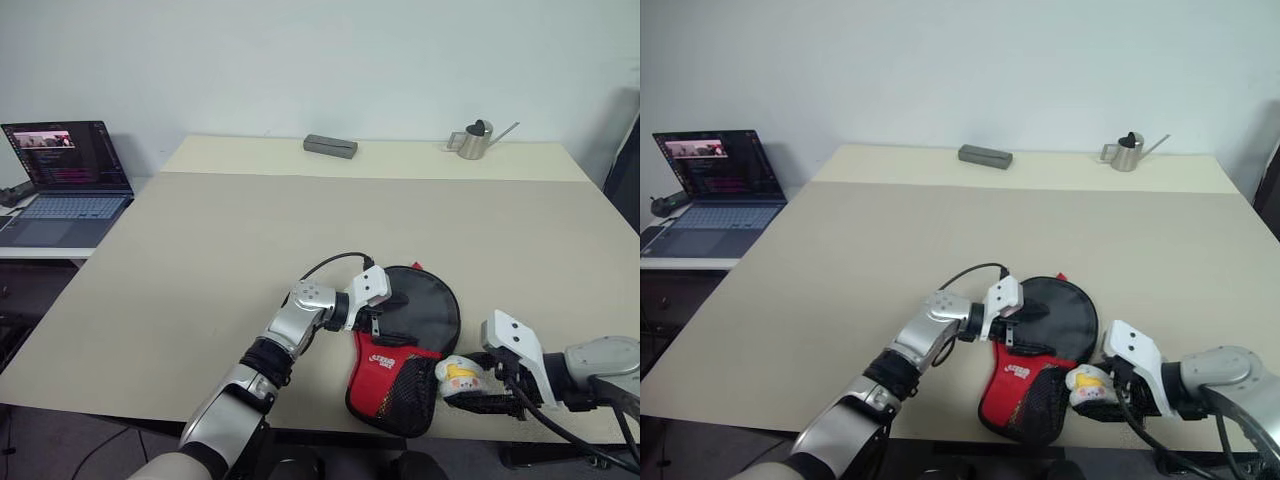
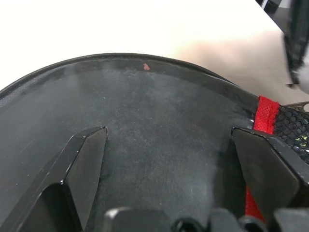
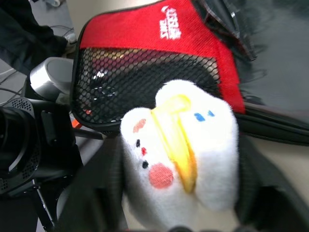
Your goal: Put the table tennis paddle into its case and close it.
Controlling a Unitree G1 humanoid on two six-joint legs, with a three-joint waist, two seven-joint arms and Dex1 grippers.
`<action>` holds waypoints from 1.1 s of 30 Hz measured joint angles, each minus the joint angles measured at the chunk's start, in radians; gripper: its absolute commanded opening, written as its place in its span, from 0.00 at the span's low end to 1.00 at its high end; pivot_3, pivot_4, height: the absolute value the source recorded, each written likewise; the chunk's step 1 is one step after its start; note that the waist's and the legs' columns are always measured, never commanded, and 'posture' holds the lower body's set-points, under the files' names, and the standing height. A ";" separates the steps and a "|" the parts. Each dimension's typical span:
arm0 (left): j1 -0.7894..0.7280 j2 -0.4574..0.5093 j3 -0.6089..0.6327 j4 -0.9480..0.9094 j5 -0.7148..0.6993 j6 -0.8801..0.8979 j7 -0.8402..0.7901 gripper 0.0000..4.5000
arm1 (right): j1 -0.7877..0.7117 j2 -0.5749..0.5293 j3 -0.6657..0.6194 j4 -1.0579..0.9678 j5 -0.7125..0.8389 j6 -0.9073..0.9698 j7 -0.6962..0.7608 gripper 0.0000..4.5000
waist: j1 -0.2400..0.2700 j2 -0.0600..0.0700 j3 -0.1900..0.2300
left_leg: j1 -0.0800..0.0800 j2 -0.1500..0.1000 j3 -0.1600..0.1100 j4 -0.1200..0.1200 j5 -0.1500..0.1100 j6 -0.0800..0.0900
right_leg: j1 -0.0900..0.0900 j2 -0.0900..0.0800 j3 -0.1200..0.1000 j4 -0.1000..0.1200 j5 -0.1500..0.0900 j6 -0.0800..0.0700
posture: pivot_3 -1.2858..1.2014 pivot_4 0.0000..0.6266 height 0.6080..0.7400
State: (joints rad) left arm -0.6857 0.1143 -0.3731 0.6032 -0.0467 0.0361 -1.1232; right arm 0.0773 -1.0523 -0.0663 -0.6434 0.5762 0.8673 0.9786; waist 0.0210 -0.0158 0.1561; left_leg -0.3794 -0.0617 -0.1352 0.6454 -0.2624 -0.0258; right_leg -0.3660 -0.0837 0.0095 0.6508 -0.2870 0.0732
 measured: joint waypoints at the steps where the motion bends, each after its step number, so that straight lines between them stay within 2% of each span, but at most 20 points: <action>1: -0.001 -0.001 0.000 0.001 0.001 0.000 0.000 1.00 | 0.008 -0.004 -0.012 -0.001 0.006 0.004 0.002 0.76 | 0.000 0.000 0.000 | 0.000 0.000 0.000 0.000 0.000 0.000 | 0.000 0.000 0.000 0.000 0.000 0.000 | 0.52 0.24 1.00; 8: -0.007 -0.006 0.000 0.016 0.003 -0.003 0.002 1.00 | 0.006 0.004 -0.132 -0.040 0.159 0.083 0.000 0.76 | 0.001 0.000 0.000 | 0.002 0.000 0.000 0.000 0.000 0.000 | 0.004 0.000 -0.001 -0.002 0.000 0.001 | 0.52 0.24 1.00; 13: -0.007 -0.011 0.018 0.014 -0.007 0.006 -0.001 1.00 | -0.182 0.096 -0.137 0.045 0.241 0.165 -0.104 0.76 | 0.000 0.000 0.001 | 0.005 0.000 0.000 0.000 0.000 0.000 | 0.007 0.000 0.000 -0.003 0.000 0.003 | 0.52 0.24 1.00; 16: 0.011 0.009 0.031 -0.050 -0.036 0.056 -0.032 1.00 | -0.299 0.135 -0.106 0.165 0.213 0.177 -0.175 0.76 | -0.005 0.001 0.002 | 0.004 0.001 0.000 -0.001 0.000 0.000 | 0.005 0.000 0.000 -0.003 0.001 0.001 | 0.52 0.24 1.00; 20: 0.035 0.062 0.057 -0.167 -0.101 0.162 -0.077 1.00 | -0.401 0.176 -0.053 0.332 0.120 0.147 -0.231 0.76 | -0.023 -0.001 0.003 | -0.006 -0.001 0.001 0.000 0.002 -0.003 | -0.008 0.000 0.003 0.002 0.002 0.000 | 0.52 0.24 1.00; 28: 0.045 0.194 0.168 -0.444 -0.249 0.343 -0.088 1.00 | -0.482 0.262 0.042 0.491 0.020 0.099 -0.240 0.76 | -0.029 0.000 0.004 | -0.014 -0.001 0.002 0.000 0.002 -0.003 | -0.017 -0.001 0.003 0.003 0.001 -0.001 | 0.52 0.24 1.00; 33: 0.078 0.278 0.212 -0.509 -0.271 0.383 -0.082 1.00 | -0.506 0.310 0.054 0.566 -0.010 0.090 -0.239 0.76 | -0.031 0.000 0.004 | -0.014 -0.001 0.003 0.000 0.002 -0.003 | -0.019 -0.001 0.005 0.007 0.001 -0.001 | 0.52 0.24 1.00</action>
State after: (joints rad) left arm -0.6078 0.3926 -0.1610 0.0945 -0.3173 0.4192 -1.2054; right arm -0.4290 -0.7426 -0.0121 -0.0776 0.5660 0.9576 0.7398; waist -0.0102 -0.0154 0.1599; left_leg -0.3930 -0.0623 -0.1320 0.6455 -0.2603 -0.0291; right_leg -0.3847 -0.0843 0.0144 0.6577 -0.2860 0.0719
